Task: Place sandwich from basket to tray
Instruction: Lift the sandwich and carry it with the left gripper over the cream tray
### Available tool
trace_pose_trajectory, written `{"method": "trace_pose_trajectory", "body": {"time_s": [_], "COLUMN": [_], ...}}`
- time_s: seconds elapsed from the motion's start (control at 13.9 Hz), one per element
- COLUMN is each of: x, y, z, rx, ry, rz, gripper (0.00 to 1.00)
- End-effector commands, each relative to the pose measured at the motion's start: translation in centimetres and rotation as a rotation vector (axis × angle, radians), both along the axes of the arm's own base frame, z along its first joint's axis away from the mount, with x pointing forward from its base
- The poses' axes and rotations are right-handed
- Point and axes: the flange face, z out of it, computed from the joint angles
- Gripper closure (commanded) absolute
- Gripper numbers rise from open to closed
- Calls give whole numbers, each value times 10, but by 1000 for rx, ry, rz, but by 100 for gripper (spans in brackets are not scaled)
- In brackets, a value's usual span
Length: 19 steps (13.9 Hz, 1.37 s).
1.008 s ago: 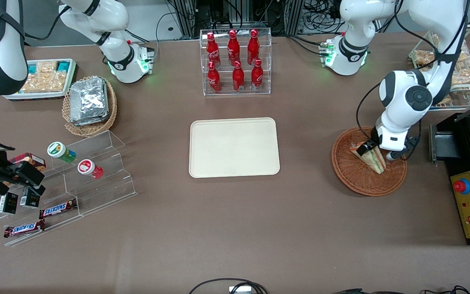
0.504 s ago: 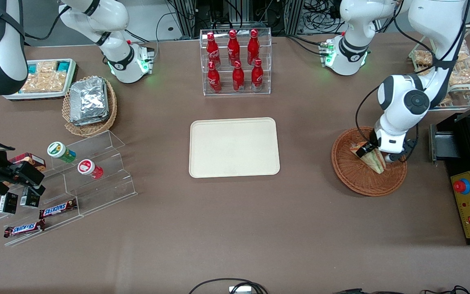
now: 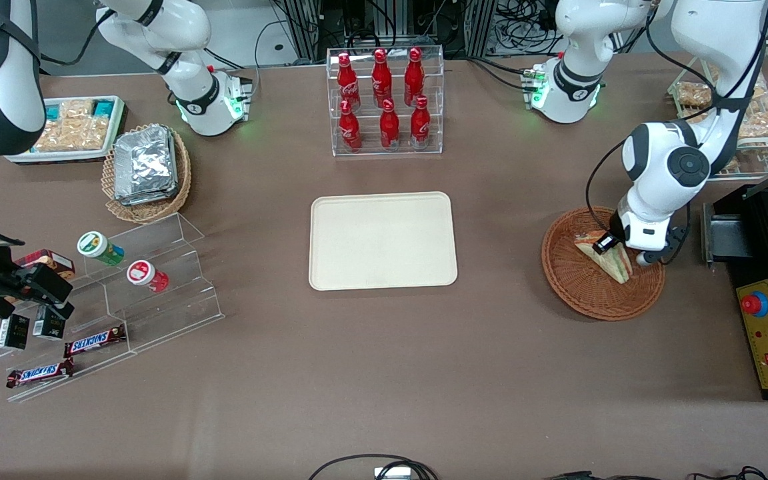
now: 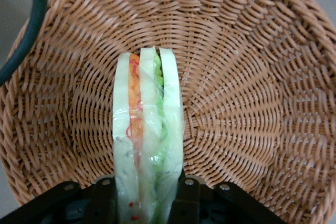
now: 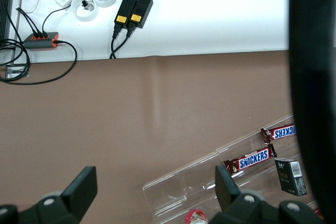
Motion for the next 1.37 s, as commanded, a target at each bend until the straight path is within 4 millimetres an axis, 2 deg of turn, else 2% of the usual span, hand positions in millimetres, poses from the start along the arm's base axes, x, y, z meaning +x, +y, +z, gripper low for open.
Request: {"method": "trace_pose_trajectory", "body": {"time_s": [0.0, 0.14, 0.43, 0.65, 0.94, 1.22, 1.3], "x": [7, 16, 38, 44, 30, -8, -17], "y": [-1, -9, -68, -127, -221, -297, -313], "z": [35, 66, 119, 151, 160, 160, 150], "rx": [27, 45, 65, 66, 40, 50, 70], "ry": [12, 29, 71, 73, 44, 29, 37], "rz": [-10, -30, -118, -187, -293, -451, -508], "gripper": [100, 100, 100, 100, 100, 100, 100]}}
